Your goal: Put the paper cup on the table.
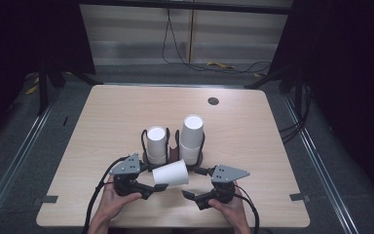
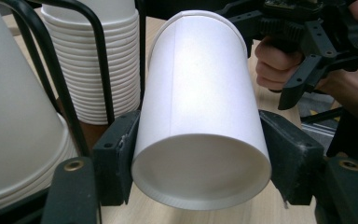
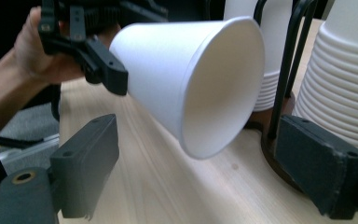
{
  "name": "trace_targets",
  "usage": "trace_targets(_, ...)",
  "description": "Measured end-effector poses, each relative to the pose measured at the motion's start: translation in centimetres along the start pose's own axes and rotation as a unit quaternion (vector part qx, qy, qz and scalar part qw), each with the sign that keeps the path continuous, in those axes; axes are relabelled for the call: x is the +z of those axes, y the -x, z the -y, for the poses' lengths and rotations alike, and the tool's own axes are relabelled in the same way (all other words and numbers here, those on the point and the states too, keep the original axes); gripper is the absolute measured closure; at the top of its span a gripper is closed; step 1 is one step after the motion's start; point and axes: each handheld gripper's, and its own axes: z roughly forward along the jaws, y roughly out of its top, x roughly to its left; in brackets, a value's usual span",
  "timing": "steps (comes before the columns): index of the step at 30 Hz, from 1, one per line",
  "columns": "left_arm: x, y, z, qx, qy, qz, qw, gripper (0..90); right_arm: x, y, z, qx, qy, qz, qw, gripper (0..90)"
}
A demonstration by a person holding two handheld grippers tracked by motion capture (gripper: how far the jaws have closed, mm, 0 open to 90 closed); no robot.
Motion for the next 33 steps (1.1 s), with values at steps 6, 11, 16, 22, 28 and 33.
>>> trace_targets(6,0.1,0.0,0.3,0.001,0.013,0.009,0.9999,33.7,0.0,0.1,-0.1,0.004,0.022,-0.004,0.9997,13.4)
trace_targets(11,0.3,0.0,0.4,0.003,0.012,0.018,0.9998,33.7,-0.1,0.2,-0.2,0.007,0.025,-0.005,0.9996,13.4)
trace_targets(16,0.5,0.2,0.4,0.008,0.010,0.032,0.9994,33.7,0.1,0.5,-0.4,0.009,0.026,-0.014,0.9995,13.3)
trace_targets(22,0.5,0.5,0.3,0.009,0.019,0.045,0.9988,33.7,0.7,0.8,-0.9,0.005,0.022,-0.034,0.9992,13.2)
trace_targets(28,0.6,0.5,0.3,0.012,0.015,0.053,0.9984,33.8,1.3,1.0,-1.4,0.002,0.011,-0.059,0.9982,12.8)
trace_targets(33,0.6,0.4,0.2,0.011,0.015,0.053,0.9984,33.7,1.8,1.2,-1.2,0.009,-0.001,-0.074,0.9972,12.7)
